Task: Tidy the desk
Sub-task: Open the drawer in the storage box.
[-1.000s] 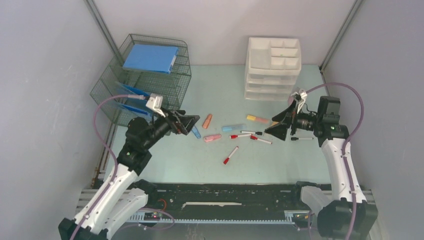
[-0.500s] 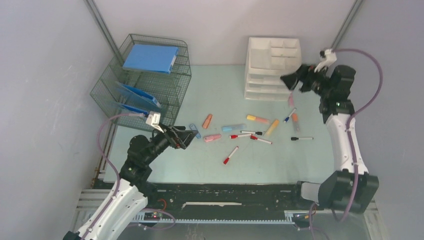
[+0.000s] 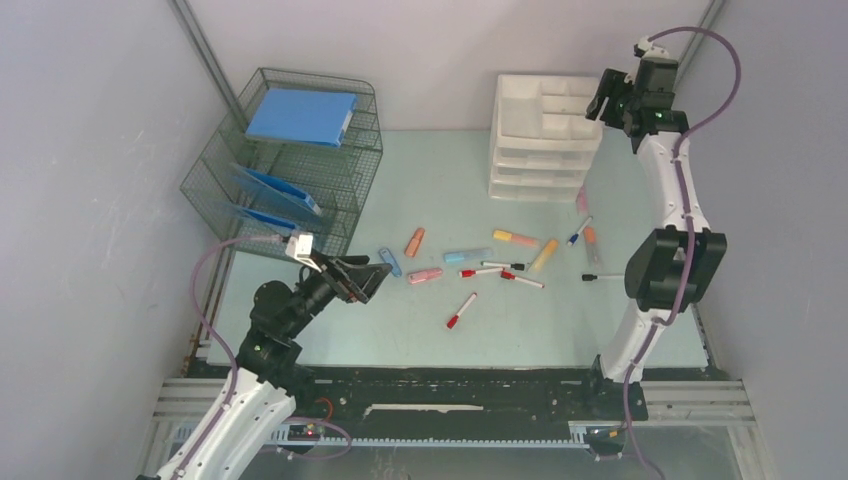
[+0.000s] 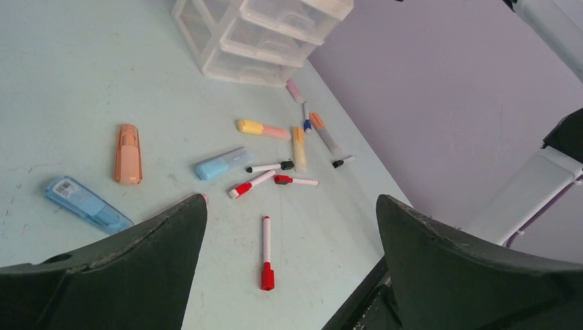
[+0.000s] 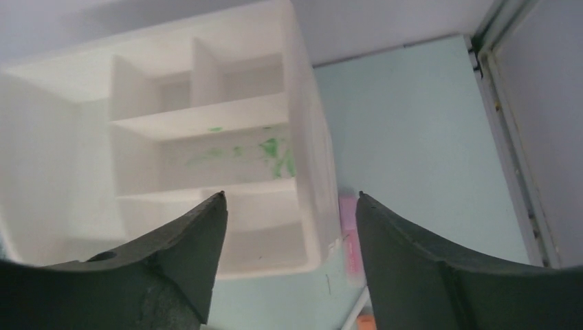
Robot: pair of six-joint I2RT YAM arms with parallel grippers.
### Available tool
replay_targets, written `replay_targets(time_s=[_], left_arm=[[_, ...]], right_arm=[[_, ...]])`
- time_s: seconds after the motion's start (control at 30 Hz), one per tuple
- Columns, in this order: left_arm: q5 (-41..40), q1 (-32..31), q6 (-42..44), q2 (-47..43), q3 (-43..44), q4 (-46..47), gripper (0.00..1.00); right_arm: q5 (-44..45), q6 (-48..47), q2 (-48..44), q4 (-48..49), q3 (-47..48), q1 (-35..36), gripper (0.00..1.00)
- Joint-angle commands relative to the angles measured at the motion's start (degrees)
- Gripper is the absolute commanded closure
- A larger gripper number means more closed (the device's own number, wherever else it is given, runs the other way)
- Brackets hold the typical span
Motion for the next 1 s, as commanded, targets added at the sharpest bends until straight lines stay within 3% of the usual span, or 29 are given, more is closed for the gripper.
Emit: replay_targets(time_s=[0.0,0.23,0.33,0.47,0.57,0.7,0.97], left_arm=[[-0.9,-0.3,-1.3,-0.6,-0.6,1.2,0.00],[-1.2,-0.3,-1.6,0.3,-0.8,1.1,0.00],[-1.3,-0.4,-1.9,0.6,-1.2,1.4,0.00],[-1.0,-0.6,-2.7,1.8,-1.3,2.8,0.00],[-0.6,-1.4,-4.0,2.9,-1.3,4.6,0.00],[-1.3,-4.1,-6.2,5.9,-1.4,9.7,0.00],[-10.5,-10.7,-13.0,19.1,2.5,23.4,0.00]], right_arm=[[2.9,-1.8,4.5,-4.9,6.8,0.3,0.27],[5.3,-4.7,8.3,-2.2,7.8,0.8,0.32],[4.7,-5.8,9.1,-2.0,7.8,0.9,0.40],[2.2,-6.8,10.0,-2.1,7.9,0.9,0.61],[0.5,-6.5,10.1,-2.5,7.7,0.9,0.83],[-2.9,-2.8,7.9,-2.5,5.9,1.0,1.00],[-2.9,11.1,-3.7,4.3,-7.4,3.9,1.00]])
